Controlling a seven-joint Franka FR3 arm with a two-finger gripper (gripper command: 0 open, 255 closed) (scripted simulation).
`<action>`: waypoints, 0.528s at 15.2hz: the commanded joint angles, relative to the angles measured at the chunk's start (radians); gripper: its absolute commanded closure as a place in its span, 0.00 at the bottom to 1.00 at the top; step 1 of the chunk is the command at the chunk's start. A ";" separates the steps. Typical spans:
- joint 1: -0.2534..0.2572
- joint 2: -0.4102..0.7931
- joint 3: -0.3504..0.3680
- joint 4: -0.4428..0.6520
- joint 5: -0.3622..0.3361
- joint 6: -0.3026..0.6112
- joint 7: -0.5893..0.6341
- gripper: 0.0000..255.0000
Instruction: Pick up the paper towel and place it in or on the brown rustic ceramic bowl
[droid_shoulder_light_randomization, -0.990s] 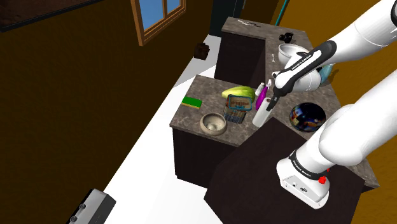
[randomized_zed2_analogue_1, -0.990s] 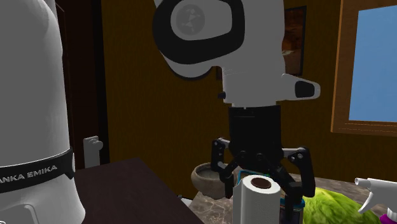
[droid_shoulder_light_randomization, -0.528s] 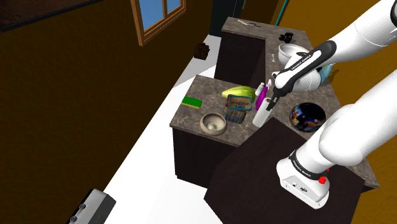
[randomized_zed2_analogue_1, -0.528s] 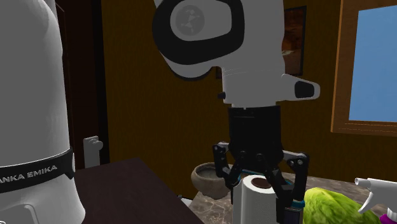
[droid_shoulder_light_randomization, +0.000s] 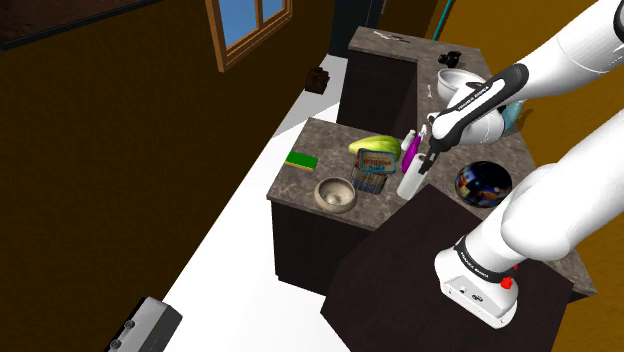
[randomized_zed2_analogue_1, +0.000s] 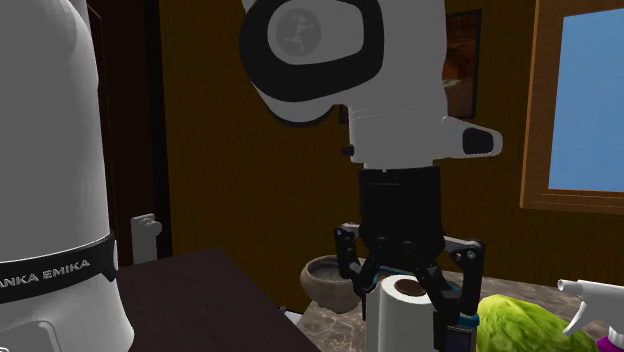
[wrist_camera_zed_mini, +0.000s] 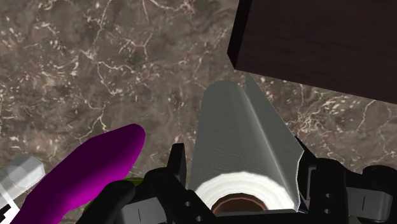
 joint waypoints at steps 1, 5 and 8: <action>-0.016 -0.024 0.005 0.001 -0.044 -0.021 0.031 1.00; -0.071 -0.117 0.037 0.007 -0.155 -0.109 0.108 1.00; -0.101 -0.179 0.062 0.013 -0.199 -0.174 0.140 1.00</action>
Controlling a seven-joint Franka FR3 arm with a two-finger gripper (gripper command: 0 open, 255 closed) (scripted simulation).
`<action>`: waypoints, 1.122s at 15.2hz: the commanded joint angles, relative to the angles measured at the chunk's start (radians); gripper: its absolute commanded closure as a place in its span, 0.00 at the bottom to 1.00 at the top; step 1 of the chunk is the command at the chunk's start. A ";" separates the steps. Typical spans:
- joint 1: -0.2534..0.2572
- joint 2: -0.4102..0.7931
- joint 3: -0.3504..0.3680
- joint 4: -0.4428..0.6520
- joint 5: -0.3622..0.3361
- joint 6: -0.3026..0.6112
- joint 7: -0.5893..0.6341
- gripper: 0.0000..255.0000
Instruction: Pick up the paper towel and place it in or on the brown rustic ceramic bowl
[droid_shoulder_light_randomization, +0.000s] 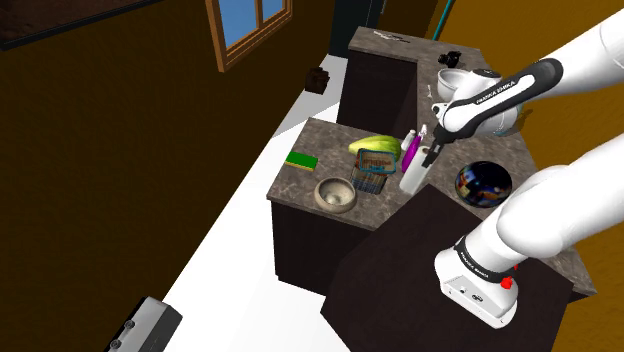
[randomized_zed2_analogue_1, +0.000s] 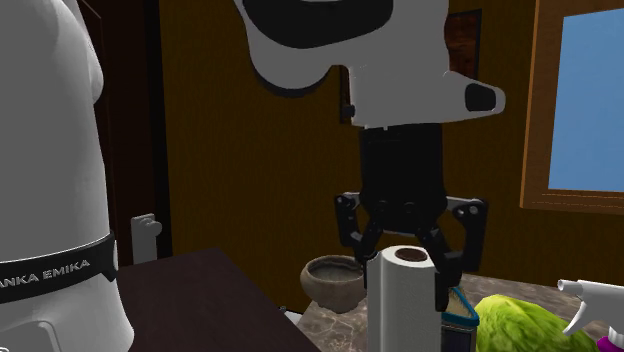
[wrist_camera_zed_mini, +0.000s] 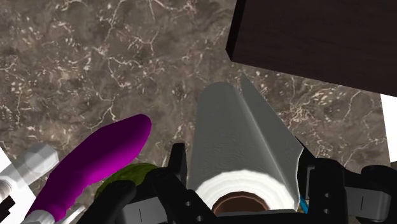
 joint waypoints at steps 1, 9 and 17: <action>-0.019 -0.041 0.014 0.005 -0.026 -0.045 0.015 1.00; -0.062 -0.182 0.069 0.034 -0.064 -0.211 0.048 1.00; -0.080 -0.291 0.117 0.079 -0.063 -0.364 0.058 1.00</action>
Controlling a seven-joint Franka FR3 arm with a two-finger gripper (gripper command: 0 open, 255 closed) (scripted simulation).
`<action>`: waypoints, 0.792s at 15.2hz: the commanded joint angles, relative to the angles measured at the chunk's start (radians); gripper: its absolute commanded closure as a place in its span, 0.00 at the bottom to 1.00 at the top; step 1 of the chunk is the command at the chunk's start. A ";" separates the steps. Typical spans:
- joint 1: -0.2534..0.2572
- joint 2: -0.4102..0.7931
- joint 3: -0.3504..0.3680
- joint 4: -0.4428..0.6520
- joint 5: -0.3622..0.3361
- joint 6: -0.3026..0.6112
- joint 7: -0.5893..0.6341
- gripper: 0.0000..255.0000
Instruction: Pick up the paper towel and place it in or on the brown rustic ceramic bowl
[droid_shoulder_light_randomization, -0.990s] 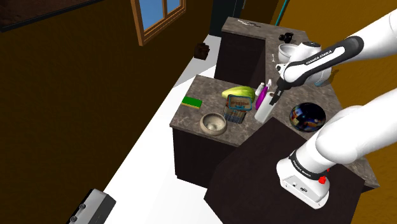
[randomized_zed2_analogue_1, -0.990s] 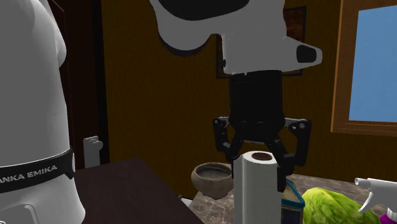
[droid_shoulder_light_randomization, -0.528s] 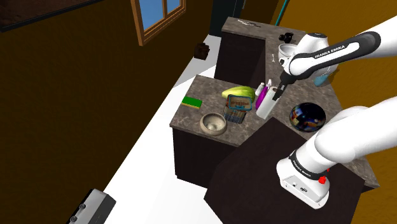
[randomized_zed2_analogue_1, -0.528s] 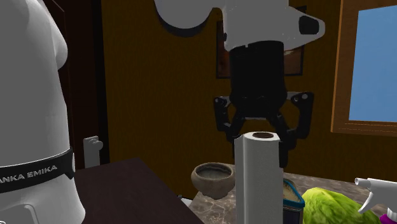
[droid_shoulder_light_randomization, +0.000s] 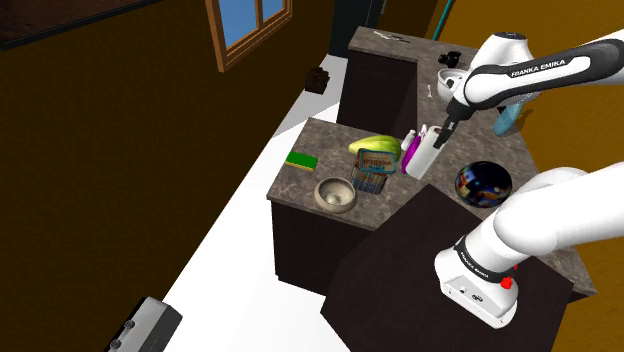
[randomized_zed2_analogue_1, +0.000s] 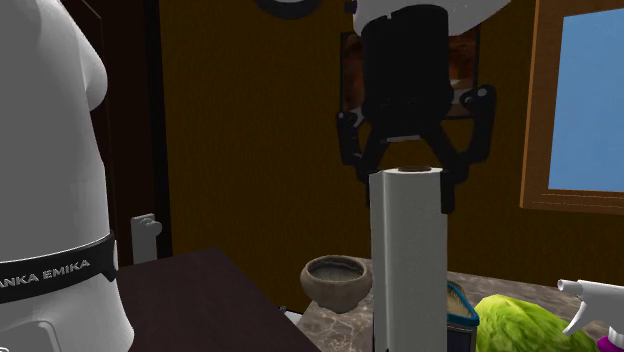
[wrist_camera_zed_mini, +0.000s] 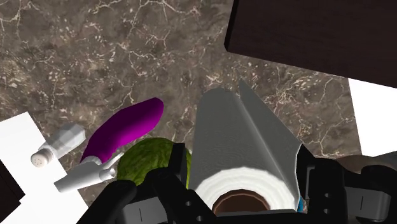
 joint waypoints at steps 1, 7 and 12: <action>-0.004 -0.022 0.009 0.011 0.001 -0.033 0.000 1.00; -0.008 -0.082 0.040 0.056 0.014 -0.138 0.001 1.00; 0.044 -0.105 0.137 0.059 0.063 -0.179 0.104 1.00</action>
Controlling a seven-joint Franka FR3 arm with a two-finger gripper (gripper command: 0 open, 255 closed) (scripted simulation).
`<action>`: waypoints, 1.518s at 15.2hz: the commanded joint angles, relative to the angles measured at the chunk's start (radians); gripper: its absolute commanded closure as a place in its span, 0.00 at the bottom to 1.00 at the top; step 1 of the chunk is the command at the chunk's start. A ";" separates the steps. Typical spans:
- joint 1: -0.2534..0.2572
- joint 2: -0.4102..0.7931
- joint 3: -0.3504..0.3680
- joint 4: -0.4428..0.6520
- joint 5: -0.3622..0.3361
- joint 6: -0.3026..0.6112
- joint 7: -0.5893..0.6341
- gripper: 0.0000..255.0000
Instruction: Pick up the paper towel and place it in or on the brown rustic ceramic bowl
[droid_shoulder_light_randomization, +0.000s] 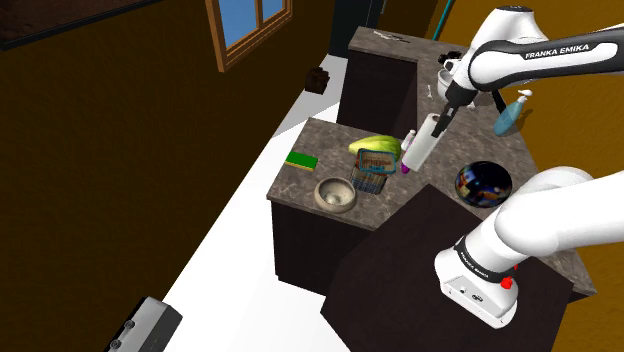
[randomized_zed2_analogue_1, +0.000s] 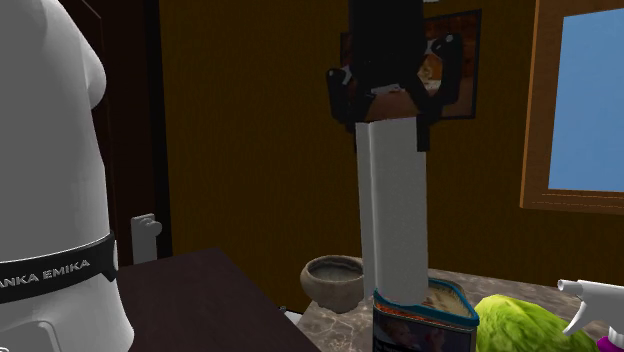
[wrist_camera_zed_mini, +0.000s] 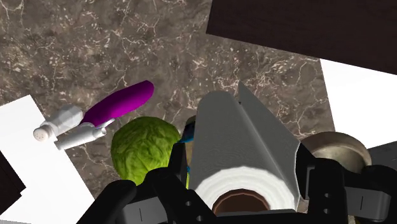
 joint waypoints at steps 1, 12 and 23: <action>0.033 0.009 0.043 0.010 0.029 -0.008 0.051 1.00; 0.195 0.094 0.261 0.131 0.175 -0.072 0.304 1.00; 0.298 0.269 0.401 0.319 0.258 -0.098 0.484 1.00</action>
